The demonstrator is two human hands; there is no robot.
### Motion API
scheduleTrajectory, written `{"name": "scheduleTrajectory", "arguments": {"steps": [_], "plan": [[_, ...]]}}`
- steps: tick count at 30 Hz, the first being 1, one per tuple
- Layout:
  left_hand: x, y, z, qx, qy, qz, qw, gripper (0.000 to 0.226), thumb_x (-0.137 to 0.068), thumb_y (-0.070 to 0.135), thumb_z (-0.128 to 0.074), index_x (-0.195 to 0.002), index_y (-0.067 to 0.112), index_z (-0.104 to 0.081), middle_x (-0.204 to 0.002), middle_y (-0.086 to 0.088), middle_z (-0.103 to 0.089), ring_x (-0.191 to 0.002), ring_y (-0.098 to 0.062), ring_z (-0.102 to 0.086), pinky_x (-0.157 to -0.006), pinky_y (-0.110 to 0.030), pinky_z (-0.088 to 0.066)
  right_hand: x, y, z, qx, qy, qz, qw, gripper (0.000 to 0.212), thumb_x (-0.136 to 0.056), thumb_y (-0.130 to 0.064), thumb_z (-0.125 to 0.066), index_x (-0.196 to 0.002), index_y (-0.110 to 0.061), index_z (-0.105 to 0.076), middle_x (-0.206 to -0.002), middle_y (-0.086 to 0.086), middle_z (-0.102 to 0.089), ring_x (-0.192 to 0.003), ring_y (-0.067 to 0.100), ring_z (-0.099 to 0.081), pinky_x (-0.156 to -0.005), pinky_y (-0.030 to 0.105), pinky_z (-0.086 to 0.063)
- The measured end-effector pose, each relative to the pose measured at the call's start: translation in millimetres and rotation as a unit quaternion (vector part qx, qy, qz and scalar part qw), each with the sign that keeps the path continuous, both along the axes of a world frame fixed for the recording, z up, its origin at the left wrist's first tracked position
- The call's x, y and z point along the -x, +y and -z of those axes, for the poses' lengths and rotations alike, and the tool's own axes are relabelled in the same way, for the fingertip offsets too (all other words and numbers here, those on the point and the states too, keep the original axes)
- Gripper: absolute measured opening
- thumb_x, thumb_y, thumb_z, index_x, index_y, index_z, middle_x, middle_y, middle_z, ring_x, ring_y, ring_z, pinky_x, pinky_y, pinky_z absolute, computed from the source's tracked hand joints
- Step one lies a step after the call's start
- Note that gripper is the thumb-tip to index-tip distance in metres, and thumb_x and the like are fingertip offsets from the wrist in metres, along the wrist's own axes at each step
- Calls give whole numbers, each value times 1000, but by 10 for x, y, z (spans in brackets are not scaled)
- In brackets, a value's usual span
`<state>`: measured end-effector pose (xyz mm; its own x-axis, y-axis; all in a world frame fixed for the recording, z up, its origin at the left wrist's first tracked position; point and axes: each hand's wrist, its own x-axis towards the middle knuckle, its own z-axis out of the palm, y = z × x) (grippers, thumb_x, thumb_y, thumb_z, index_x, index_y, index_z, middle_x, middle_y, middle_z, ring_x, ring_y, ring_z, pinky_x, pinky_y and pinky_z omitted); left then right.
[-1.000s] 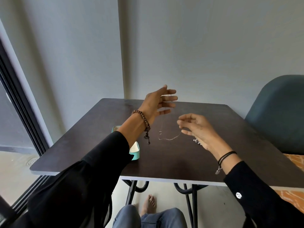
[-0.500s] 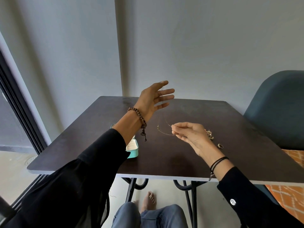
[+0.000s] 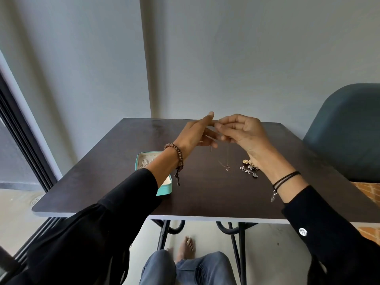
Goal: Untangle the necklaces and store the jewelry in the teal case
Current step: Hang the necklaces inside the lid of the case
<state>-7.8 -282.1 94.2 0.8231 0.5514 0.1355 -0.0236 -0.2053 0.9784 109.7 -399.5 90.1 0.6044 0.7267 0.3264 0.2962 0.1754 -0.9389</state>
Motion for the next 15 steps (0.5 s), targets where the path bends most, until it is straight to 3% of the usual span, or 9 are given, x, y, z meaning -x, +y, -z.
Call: {"name": "scheduleTrajectory", "arguments": {"steps": [3, 6, 10, 12, 15], "plan": [[13, -28, -31, -45, 35, -1, 998, 71, -103, 56, -31, -96, 0, -74, -75, -10, -72, -61, -17, -59, -71, -27, -52, -36, -5, 9, -2, 5, 23, 1000, 17, -86, -18, -81, -99, -11, -74, -85, 7, -77, -62, 12, -63, -71, 31, -56], [10, -27, -45, -46, 63, 20, 997, 77, -102, 59, -28, -80, 2, -74, -65, -6, -62, -55, -15, -49, -66, -27, -46, -42, 3, 95, 5, 21, 32, 999, 12, -87, -18, -81, -95, -14, -75, -86, 5, -76, -74, 16, -66, -75, 31, -55], [18, 15, -18, 18, 44, 42, 998, 66, -102, 55, -36, -94, 4, -77, -65, 0, -58, -54, -13, -46, -68, -28, -45, 3, 45, 224, 10, 95, -2, 995, 5, -95, -10, -70, -100, -11, -72, -94, 4, -76, -93, 17, -73, -91, 37, -59], [27, 41, 1, 23, 36, 43, 998, 61, -102, 54, -39, -102, 6, -77, -68, 3, -60, -56, -12, -47, -71, -28, -45, 46, 52, 240, 1, 161, -28, 987, 9, -101, -7, -61, -105, -5, -69, -92, 8, -73, -81, 18, -74, -85, 38, -61], [58, 70, 9, 26, 28, 42, 998, 56, -101, 54, -40, -106, 13, -78, -72, 6, -60, -58, -11, -47, -74, -29, -45, 91, 31, 236, -27, 239, -51, 969, 19, -105, -15, -55, -109, 0, -66, -79, 9, -65, -60, 14, -60, -70, 34, -60]]}}
